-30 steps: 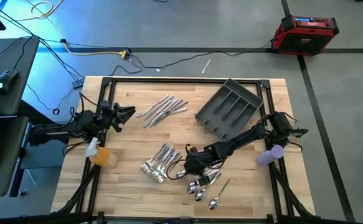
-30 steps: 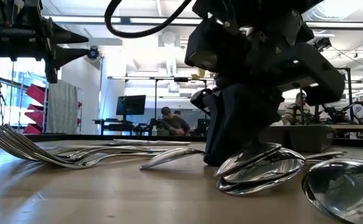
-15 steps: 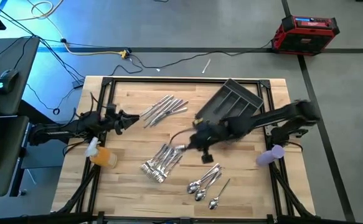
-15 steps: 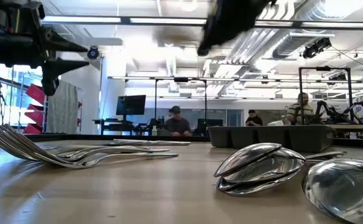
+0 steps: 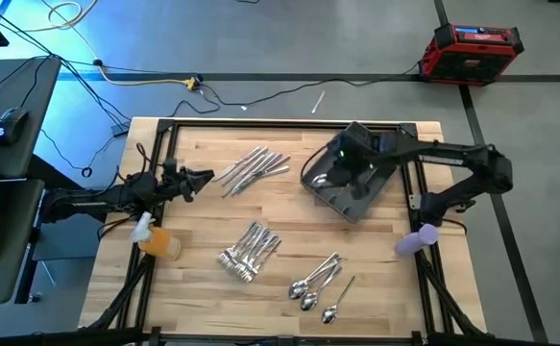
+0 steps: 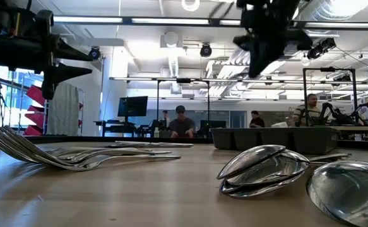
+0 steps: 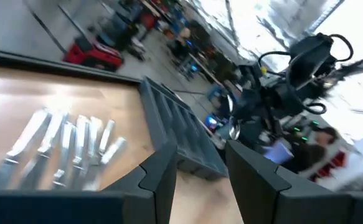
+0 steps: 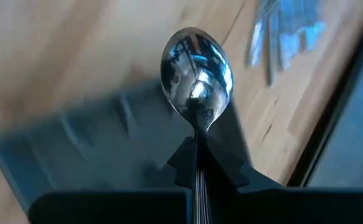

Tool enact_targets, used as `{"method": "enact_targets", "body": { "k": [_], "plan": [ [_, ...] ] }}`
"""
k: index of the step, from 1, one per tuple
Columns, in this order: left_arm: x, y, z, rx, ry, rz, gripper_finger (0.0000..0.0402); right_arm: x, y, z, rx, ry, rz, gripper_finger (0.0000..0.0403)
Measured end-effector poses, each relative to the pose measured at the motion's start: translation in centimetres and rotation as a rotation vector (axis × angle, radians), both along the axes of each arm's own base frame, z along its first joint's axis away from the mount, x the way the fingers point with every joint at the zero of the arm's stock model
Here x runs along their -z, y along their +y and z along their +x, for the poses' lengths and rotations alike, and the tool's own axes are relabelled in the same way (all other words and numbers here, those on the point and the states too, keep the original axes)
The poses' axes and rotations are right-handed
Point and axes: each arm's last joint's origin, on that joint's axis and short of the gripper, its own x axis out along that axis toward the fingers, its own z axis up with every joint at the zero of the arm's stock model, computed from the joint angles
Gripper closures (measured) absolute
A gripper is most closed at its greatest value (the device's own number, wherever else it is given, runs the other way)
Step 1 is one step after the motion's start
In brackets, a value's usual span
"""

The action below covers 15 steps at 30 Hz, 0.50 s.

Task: Sort silverware
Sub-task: Put the spoon in the silverware tray

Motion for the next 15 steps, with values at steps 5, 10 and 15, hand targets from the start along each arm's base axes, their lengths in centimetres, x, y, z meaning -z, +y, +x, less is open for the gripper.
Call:
{"method": "enact_targets", "body": {
  "k": [5, 10, 15],
  "plan": [
    [0.0, 0.0, 0.0, -0.017, 0.001, 0.006, 0.0283, 2.7, -4.6, 0.4, -0.082, 0.09, -0.041, 0.0403],
    [0.0, 0.1, 0.0, -0.03, 0.01, 0.022, 0.0283, 5.8, -7.3, 0.9, -0.113, 0.167, 0.015, 0.0403],
    [0.2, -0.1, 0.1, 0.047, 0.014, -0.006, 0.0283, 8.5, -8.4, 2.4, -0.171, 0.168, 0.019, 0.0403]
  ]
}}
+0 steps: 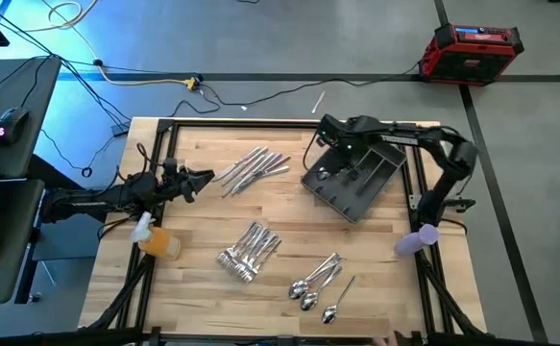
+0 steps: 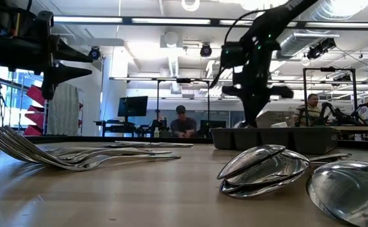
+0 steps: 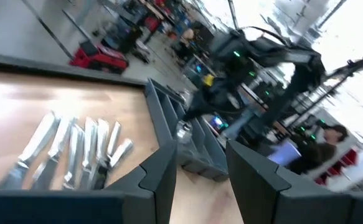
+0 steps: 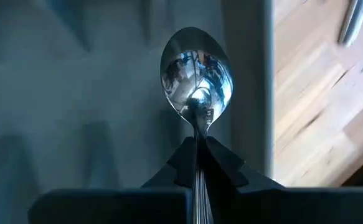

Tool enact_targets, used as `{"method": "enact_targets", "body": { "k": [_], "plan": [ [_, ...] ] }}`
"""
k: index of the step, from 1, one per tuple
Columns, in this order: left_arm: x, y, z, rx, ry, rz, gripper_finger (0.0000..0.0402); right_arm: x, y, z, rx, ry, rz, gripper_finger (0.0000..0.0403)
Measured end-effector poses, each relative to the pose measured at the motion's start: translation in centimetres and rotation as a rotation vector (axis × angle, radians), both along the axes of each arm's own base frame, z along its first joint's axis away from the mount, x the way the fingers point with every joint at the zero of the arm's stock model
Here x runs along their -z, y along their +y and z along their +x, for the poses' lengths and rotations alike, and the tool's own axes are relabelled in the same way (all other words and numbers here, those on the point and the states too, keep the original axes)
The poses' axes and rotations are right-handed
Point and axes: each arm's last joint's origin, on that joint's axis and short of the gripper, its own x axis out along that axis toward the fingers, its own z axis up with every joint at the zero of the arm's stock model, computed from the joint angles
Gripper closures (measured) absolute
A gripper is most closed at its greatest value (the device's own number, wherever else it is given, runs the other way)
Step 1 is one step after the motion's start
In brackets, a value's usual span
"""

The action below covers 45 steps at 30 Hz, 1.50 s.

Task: Sort silverware
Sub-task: Put the spoon in the silverware tray

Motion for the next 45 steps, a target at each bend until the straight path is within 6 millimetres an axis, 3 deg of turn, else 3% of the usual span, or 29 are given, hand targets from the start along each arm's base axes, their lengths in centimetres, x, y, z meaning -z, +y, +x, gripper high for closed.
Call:
{"method": "enact_targets", "body": {
  "k": [10, 18, 23, 26, 30, 34, 38, 45],
  "plan": [
    [0.0, -0.1, 0.1, 0.047, 0.007, 0.009, 0.0283, 2.6, -1.4, 1.2, -0.049, 0.003, -0.053, 0.0397],
    [0.0, -0.1, 0.1, 0.047, 0.01, 0.011, 0.0283, 2.7, -2.7, 0.4, 0.011, 0.055, -0.13, 0.0337],
    [0.0, -0.1, 0.1, 0.047, 0.009, 0.009, 0.0283, 1.8, -2.8, 0.1, 0.031, 0.098, -0.224, 0.0275],
    [0.0, -0.1, 0.1, 0.049, 0.003, 0.002, 0.0283, -0.5, -1.6, 0.4, 0.037, 0.069, -0.251, 0.0252],
    [0.0, -0.2, 0.1, 0.058, -0.001, -0.005, 0.0283, -4.8, 1.8, 1.1, 0.048, -0.019, -0.243, 0.0243],
    [0.0, -0.5, 0.1, 0.091, -0.002, -0.01, 0.0283, -7.8, 7.0, 1.4, 0.091, -0.119, -0.055, 0.0243],
    [0.1, -1.0, 0.2, 0.134, 0.006, -0.015, 0.0283, -7.8, 13.0, 2.0, 0.134, -0.1, 0.202, 0.0242],
    [0.2, -1.3, 0.3, 0.103, 0.017, -0.012, 0.0283, -4.6, 23.1, 2.8, 0.065, -0.125, 0.366, 0.0242]
  ]
}}
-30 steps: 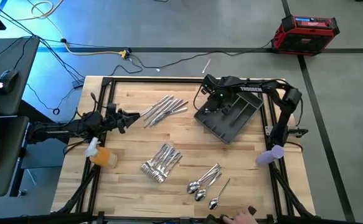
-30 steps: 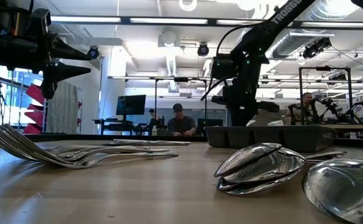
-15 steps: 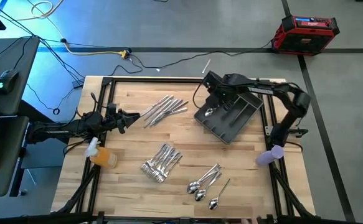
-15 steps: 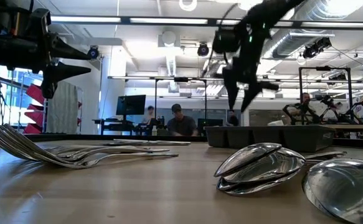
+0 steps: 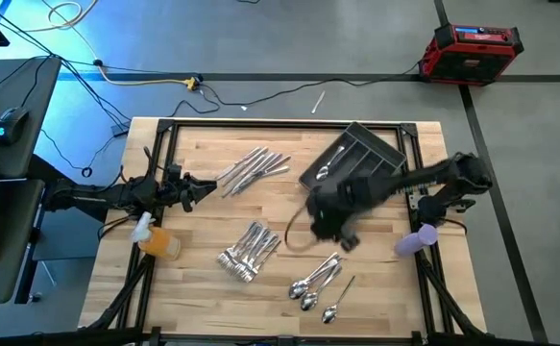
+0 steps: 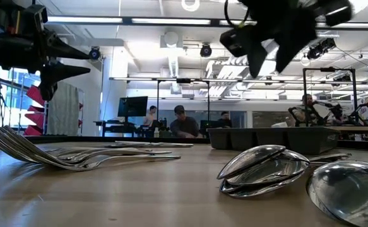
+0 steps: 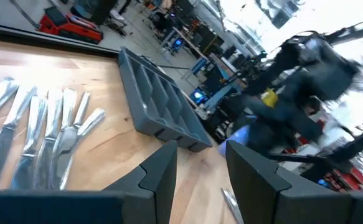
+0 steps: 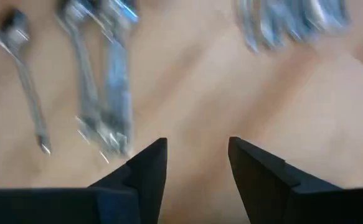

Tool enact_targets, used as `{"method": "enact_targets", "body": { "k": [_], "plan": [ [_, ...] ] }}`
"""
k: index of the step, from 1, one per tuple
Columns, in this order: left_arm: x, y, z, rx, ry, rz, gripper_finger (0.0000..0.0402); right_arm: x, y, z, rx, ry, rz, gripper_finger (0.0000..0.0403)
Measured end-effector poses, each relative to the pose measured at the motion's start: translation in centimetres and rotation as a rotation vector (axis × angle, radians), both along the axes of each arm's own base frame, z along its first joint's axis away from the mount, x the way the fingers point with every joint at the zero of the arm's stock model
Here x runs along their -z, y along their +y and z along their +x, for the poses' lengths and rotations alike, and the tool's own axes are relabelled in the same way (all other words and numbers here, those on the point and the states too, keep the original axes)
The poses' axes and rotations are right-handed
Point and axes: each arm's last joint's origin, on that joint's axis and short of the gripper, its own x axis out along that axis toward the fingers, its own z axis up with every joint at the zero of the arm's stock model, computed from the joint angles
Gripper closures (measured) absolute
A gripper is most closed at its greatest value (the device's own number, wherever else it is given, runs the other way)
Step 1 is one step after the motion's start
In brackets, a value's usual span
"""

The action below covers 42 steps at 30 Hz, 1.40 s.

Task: Sort silverware
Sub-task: Put the spoon in the silverware tray

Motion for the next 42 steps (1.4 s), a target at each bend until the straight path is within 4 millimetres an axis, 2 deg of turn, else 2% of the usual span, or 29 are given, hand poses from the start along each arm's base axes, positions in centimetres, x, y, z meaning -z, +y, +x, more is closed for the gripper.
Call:
{"method": "enact_targets", "body": {
  "k": [4, 8, 11, 18, 23, 28, 32, 37, 42],
  "plan": [
    [0.0, -0.1, 0.0, -0.016, 0.003, 0.002, 0.0283, 1.6, 3.3, -0.2, 0.045, -0.076, 0.092, 0.0242],
    [0.0, -0.1, 0.0, -0.035, 0.003, 0.01, 0.0283, 4.5, 5.5, -0.8, 0.071, -0.078, 0.147, 0.0242],
    [0.0, 0.0, 0.0, -0.058, 0.004, 0.019, 0.0283, 6.4, 6.9, -1.3, 0.03, -0.048, 0.137, 0.0242],
    [0.0, 0.1, -0.1, -0.102, 0.006, 0.028, 0.0283, 7.7, 10.0, -2.2, -0.071, -0.05, 0.118, 0.0242],
    [0.0, 0.1, -0.1, -0.115, 0.007, 0.03, 0.0283, 10.1, 10.7, -1.9, -0.055, -0.041, 0.071, 0.0243],
    [0.0, 0.2, -0.1, -0.129, 0.007, 0.031, 0.0283, 11.6, 10.6, -1.4, -0.022, -0.036, 0.027, 0.0268],
    [0.0, 0.2, -0.1, -0.132, 0.008, 0.031, 0.0283, 11.8, 10.6, -1.3, -0.032, -0.022, 0.044, 0.031],
    [0.0, 0.2, -0.1, -0.133, 0.01, 0.037, 0.0283, 11.8, 10.5, -1.4, -0.029, -0.01, 0.051, 0.039],
    [0.0, 0.2, -0.1, -0.133, 0.01, 0.037, 0.0283, 11.0, 10.2, -1.8, 0.032, 0.031, 0.077, 0.0398]
  ]
}}
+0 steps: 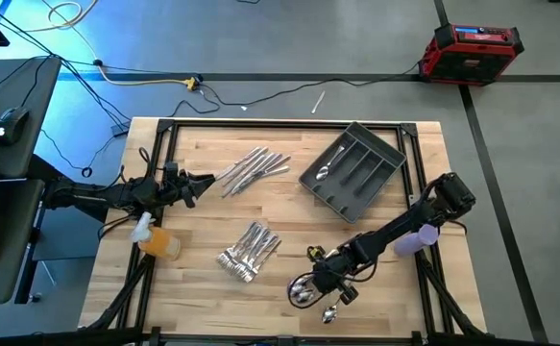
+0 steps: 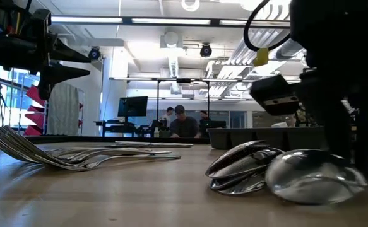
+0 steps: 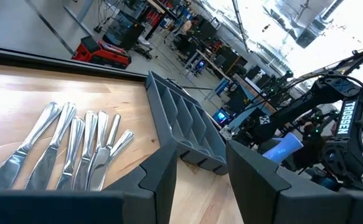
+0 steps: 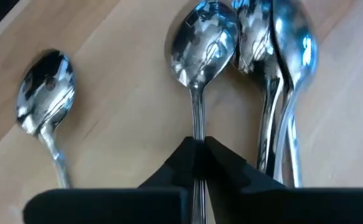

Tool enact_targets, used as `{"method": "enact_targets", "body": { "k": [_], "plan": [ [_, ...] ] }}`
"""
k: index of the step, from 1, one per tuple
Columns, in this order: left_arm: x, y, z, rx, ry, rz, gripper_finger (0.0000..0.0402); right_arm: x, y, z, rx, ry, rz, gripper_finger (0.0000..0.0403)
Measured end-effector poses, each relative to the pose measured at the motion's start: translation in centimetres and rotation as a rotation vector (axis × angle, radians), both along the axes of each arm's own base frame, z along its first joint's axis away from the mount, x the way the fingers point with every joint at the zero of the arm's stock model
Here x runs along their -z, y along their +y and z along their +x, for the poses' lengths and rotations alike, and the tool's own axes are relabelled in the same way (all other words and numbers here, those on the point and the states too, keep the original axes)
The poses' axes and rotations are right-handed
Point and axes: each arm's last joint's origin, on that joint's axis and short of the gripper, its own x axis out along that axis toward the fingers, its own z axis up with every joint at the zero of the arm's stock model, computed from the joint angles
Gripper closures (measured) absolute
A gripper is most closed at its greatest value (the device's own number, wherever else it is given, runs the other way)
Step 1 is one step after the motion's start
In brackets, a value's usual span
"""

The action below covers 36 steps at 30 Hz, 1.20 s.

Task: Sort silverware
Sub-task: Put the spoon in the silverware tray

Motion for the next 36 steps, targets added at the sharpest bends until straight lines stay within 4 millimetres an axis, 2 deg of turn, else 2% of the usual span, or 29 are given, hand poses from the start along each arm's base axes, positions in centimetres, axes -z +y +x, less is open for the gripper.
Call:
{"method": "enact_targets", "body": {
  "k": [12, 17, 26, 31, 36],
  "plan": [
    [0.0, 0.0, 0.0, 0.001, -0.001, -0.002, 0.0283, -5.6, -2.4, -1.1, 0.066, -0.04, 0.063, 0.0401],
    [0.0, 0.0, 0.0, 0.001, -0.002, -0.006, 0.0283, -5.0, -3.6, -0.4, 0.047, -0.047, 0.027, 0.0401],
    [0.0, 0.0, 0.0, 0.001, -0.002, -0.006, 0.0283, -0.8, -6.4, 2.0, -0.013, -0.007, -0.033, 0.0402],
    [0.0, 0.0, 0.0, 0.002, -0.002, -0.006, 0.0283, -0.5, -8.3, 2.8, 0.018, -0.002, 0.036, 0.0402],
    [0.0, 0.0, 0.0, 0.005, 0.002, -0.002, 0.0283, -0.5, -8.7, 2.9, 0.018, 0.0, 0.043, 0.0398]
  ]
}}
